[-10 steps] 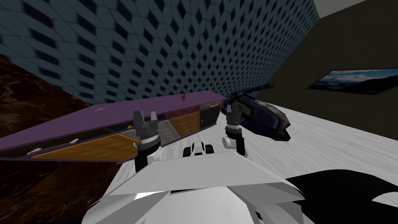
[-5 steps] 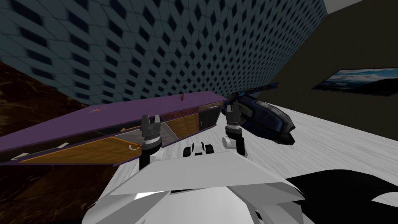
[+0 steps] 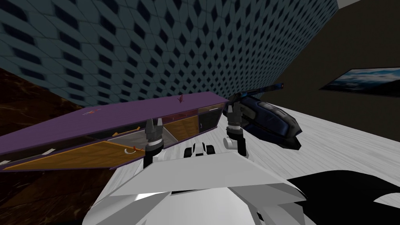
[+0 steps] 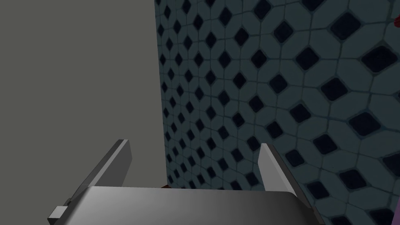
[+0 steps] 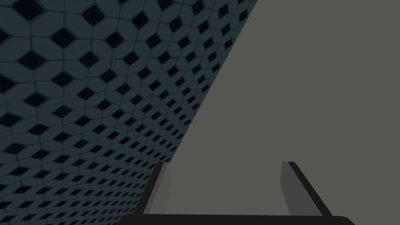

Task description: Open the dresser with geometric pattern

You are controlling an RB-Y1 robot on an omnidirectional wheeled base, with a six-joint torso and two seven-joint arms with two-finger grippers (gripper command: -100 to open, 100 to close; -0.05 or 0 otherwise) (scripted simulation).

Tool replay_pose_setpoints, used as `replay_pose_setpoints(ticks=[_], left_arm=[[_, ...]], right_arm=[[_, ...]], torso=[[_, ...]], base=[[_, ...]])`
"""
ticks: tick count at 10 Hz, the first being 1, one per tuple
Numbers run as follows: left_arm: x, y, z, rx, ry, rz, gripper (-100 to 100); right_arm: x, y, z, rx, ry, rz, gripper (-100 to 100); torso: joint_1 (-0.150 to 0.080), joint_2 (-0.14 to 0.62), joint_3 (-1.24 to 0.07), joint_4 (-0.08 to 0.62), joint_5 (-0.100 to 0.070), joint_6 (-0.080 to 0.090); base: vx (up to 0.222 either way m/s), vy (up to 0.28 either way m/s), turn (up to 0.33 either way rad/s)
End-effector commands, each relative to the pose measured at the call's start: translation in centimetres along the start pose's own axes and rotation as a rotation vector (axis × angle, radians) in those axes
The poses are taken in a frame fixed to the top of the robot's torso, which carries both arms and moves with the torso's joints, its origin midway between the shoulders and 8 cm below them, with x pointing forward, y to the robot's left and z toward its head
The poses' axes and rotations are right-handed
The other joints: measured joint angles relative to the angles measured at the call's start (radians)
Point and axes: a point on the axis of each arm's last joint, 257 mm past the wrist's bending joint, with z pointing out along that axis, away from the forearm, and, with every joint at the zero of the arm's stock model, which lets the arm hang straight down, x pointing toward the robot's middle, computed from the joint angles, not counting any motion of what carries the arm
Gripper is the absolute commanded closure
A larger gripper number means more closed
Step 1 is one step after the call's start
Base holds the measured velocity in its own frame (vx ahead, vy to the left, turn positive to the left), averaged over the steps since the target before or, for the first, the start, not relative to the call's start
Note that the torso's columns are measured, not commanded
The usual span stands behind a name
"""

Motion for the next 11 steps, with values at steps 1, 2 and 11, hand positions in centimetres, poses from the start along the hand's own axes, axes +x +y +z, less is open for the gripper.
replay_pose_setpoints(ticks=[1, 2, 11], left_arm=[[-0.2, 1.7, -1.2, -0.022, -0.006, -0.009, -100], [-0.3, 2.3, -1.8, -0.03, -0.01, -0.014, -100], [-1.3, 7.3, -7.1, -0.099, -0.089, -0.067, -100]], right_arm=[[0.0, 0.0, 0.0, 0.0, 0.0, 0.0, 0], [0.0, 0.0, 0.0, 0.0, 0.0, 0.0, 0], [0.0, 0.0, 0.0, 0.0, 0.0, 0.0, 0]], torso=[[-0.001, 0.0, 0.0, 0.0, 0.0, 0.0], [-0.002, -0.001, 0.0, 0.0, -0.001, 0.0], [-0.001, -0.002, -0.001, 0.0, 0.0, 0.0]], base=[[0.059, -0.06, 0.023], [0.07, -0.064, 0.025], [0.082, -0.07, 0.025]])
